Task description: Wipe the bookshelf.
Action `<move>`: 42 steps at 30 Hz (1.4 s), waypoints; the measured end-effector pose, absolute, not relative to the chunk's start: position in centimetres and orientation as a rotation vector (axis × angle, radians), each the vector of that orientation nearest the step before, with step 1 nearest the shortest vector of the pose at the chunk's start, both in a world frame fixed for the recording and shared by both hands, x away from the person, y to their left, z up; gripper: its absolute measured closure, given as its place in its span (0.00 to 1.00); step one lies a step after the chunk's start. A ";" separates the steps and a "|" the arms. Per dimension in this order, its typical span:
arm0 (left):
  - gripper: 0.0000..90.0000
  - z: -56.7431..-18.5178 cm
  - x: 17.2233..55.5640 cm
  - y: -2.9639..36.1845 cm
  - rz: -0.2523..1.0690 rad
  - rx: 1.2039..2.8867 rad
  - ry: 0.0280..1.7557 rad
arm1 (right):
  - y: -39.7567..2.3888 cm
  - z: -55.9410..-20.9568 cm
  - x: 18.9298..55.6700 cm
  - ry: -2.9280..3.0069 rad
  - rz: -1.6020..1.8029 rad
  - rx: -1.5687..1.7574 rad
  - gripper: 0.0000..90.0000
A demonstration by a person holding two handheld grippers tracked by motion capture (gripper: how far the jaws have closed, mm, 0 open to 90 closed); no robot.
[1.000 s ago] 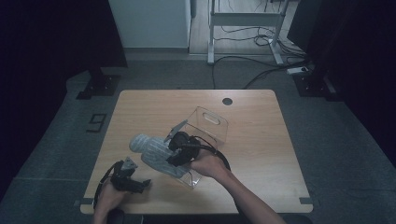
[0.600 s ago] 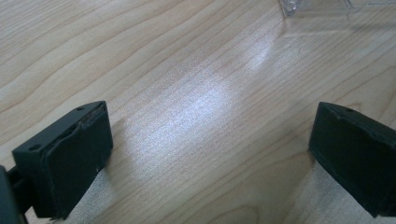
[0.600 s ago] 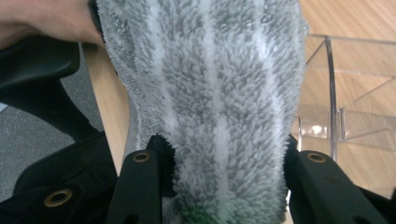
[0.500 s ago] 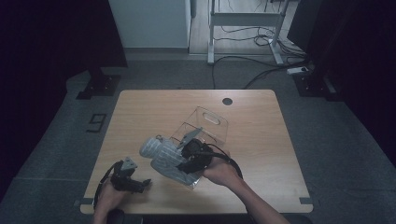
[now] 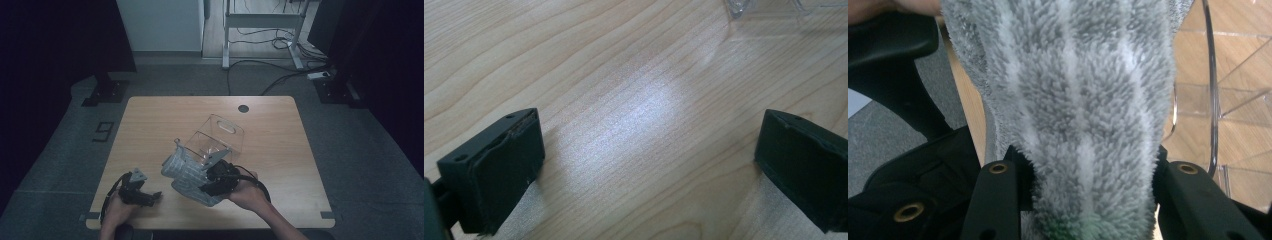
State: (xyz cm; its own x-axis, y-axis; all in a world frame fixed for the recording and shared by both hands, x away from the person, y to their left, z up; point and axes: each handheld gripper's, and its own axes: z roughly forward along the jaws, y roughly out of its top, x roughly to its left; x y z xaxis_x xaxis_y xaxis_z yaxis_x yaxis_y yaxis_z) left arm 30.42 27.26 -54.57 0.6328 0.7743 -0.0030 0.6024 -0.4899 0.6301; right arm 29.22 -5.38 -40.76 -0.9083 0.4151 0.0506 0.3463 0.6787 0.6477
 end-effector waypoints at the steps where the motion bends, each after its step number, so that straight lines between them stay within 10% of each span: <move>1: 0.00 -54.6 30.4 27.3 0.376 2.257 1.072 | -5.5 -40.9 29.1 2.786 1.049 0.640 0.64; 42: 0.00 -54.6 30.4 27.2 0.376 2.254 1.077 | -5.6 -51.8 28.5 2.846 0.834 0.637 0.66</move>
